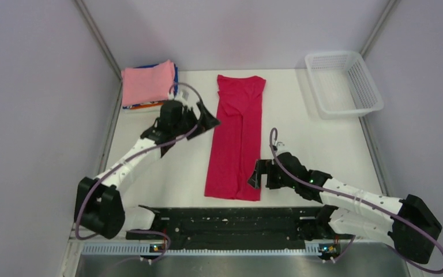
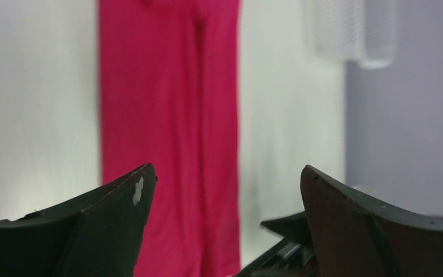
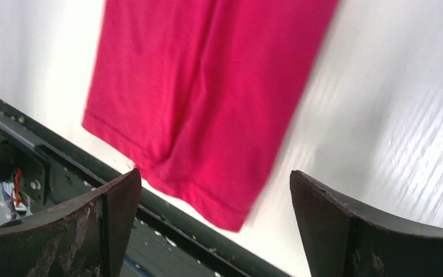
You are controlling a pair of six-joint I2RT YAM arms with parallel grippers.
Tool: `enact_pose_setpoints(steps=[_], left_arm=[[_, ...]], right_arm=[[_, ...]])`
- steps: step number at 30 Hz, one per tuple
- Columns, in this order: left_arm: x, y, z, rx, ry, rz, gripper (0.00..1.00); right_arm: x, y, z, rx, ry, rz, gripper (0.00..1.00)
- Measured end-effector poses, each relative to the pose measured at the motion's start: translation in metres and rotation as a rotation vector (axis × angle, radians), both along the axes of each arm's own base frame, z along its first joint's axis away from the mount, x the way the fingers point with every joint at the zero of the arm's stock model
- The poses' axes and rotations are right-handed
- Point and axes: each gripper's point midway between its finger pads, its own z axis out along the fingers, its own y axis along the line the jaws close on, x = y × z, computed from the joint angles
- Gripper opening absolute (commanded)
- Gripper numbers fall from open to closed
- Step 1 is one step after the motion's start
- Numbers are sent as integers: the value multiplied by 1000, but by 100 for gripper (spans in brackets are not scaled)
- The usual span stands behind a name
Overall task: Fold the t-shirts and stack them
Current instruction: Grab the bottom of the folded rectangular tshirt with both arms
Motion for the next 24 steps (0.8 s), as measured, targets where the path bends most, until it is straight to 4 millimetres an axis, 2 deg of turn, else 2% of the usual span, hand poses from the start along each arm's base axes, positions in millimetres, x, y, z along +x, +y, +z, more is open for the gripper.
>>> enact_pose_setpoints(steps=[1,2,3,6,7,9,13,18,21,24], left_arm=[[-25,6,-28,30,53,3,98],[-42,10,-48,51,95,1,98],[-68,14,-80,91,168,-6,97],[-127,24,-144,202,338,-39,92],[-143,27,-156,231,373,-49,91],[-167,31,-169,266,413,-73,86],[-182,41,-173,270,408,-57,77],[-194,49,-189,292,449,-44,66],[-205,46,-198,285,474,-69,60],[-208,40,-200,269,478,-86,55]], right_arm=[[-6,-4,-7,-8,25,3,93],[-12,-7,-14,-14,50,6,91],[-18,-9,-20,-18,76,11,90],[-32,-14,-34,-25,147,15,82],[-35,-15,-37,-21,168,13,79],[-40,-14,-42,-6,202,11,70],[-45,-7,-49,33,249,5,54],[-48,2,-53,60,296,13,49],[-48,4,-54,70,308,13,46],[-48,6,-55,73,312,14,44]])
